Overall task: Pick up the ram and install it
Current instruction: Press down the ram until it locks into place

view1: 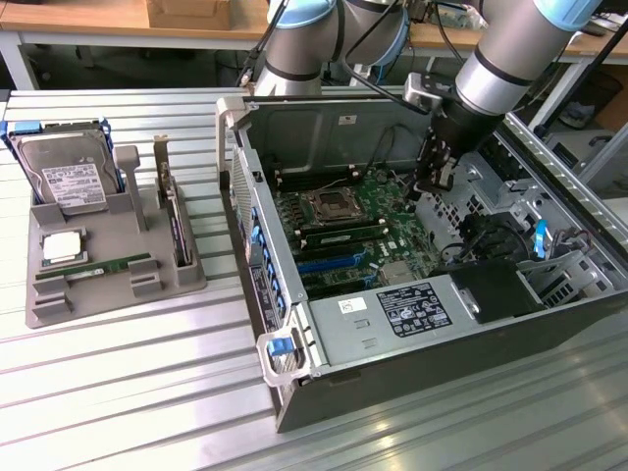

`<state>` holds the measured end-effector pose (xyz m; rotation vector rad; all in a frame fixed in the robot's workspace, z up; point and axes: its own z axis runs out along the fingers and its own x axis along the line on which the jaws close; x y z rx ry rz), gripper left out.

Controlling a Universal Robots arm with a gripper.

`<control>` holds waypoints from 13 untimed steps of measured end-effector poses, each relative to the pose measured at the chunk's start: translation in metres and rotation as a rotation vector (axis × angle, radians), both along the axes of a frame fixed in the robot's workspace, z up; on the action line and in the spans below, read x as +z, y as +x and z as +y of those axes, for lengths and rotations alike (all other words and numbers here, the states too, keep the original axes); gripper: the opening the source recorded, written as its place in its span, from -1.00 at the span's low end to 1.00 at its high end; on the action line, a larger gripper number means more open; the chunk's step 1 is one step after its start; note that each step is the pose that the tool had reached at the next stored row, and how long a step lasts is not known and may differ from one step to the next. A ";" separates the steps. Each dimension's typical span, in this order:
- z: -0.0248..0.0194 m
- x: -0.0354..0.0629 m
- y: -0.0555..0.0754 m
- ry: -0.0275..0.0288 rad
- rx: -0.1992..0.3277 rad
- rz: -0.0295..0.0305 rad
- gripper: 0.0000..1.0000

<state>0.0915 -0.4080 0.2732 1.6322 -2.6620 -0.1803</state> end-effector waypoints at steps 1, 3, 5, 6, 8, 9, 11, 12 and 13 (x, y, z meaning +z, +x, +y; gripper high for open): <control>0.0000 0.0000 0.000 -0.0004 -0.008 0.0000 -0.80; 0.0000 -0.0001 0.000 -0.0021 -0.039 0.0000 -0.80; 0.0000 -0.0001 0.000 -0.0035 -0.059 0.0000 -0.80; 0.0000 -0.0001 0.000 -0.0042 -0.071 0.0000 -0.80; 0.0001 -0.0003 0.000 -0.0051 -0.105 0.0000 -0.80; 0.0001 -0.0003 0.000 -0.0055 -0.114 0.0000 -0.80; 0.0000 -0.0003 0.000 -0.0065 -0.131 0.0000 -0.80; 0.0000 -0.0003 0.000 -0.0078 -0.153 0.0000 -0.80; 0.0000 -0.0002 0.000 -0.0084 -0.163 0.0000 -0.80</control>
